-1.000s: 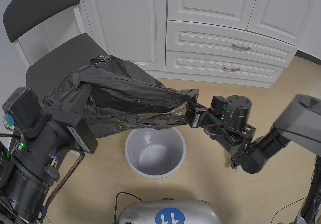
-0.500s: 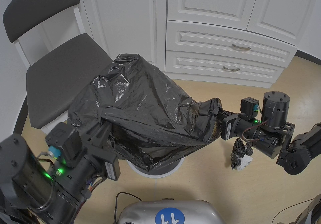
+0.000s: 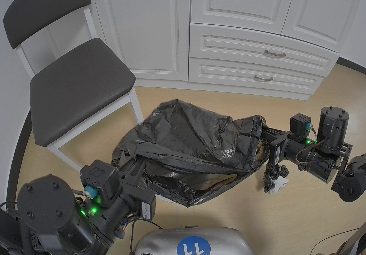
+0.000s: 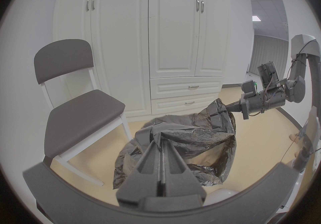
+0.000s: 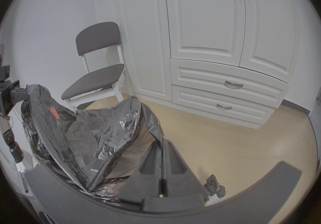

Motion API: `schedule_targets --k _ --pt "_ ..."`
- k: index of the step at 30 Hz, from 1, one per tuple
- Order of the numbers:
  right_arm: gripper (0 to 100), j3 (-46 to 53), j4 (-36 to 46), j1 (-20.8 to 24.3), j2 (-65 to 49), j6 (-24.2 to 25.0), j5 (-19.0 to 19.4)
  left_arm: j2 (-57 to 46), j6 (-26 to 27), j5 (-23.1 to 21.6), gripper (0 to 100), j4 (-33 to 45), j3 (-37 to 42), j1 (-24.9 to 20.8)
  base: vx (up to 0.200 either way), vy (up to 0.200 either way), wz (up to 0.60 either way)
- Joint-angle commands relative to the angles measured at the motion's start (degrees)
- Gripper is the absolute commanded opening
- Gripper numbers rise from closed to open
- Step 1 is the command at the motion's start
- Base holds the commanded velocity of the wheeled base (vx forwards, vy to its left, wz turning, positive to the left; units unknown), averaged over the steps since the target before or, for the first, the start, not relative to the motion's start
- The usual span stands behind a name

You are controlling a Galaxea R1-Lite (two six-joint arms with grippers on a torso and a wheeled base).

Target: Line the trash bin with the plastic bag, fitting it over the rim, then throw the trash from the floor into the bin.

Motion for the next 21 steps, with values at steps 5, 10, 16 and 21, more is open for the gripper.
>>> schedule_targets --k 5,10,16,21 --pt "0 0.5 -1.0 2.5 1.1 -0.1 0.2 1.4 -0.2 -0.1 0 -0.3 -0.4 -0.2 0.000 0.000 0.00" --pt "0 1.4 -1.7 6.1 0.4 2.4 3.6 3.4 -1.9 -0.2 0 -3.6 -1.6 -0.2 0.000 0.000 0.00" --pt "0 5.3 -6.7 9.8 -3.2 4.6 9.7 6.1 -1.9 -0.5 0 -11.7 -2.2 -0.6 0.000 0.000 0.00" --pt "0 7.1 -8.3 15.7 -5.0 4.9 9.6 9.5 -1.8 -0.7 0 -17.4 -2.7 -1.2 0.000 0.000 0.00"
